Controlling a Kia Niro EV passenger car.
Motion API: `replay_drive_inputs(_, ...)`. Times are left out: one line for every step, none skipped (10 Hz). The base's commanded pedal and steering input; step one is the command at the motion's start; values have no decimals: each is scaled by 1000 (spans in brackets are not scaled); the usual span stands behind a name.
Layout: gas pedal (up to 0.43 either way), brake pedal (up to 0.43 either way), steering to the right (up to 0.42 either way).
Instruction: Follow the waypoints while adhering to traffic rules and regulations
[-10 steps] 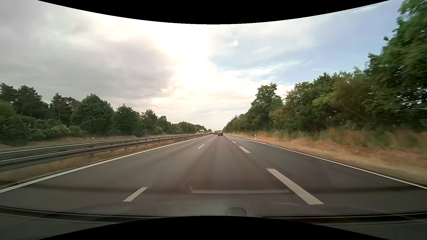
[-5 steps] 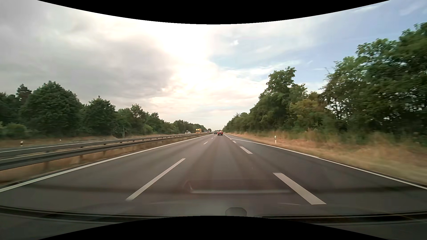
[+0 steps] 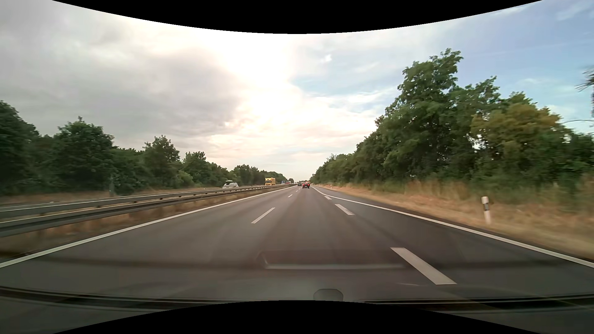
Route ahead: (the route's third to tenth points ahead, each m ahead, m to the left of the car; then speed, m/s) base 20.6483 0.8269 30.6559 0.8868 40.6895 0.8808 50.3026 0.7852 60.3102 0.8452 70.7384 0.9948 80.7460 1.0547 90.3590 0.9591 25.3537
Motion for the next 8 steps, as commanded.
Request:
replay_drive_inputs(150,0,-3)
replay_drive_inputs(157,0,-3)
replay_drive_inputs(189,0,-3)
replay_drive_inputs(209,0,-3)
replay_drive_inputs(220,0,-3)
replay_drive_inputs(220,0,-3)
replay_drive_inputs(228,0,-3)
replay_drive_inputs(228,0,-3)
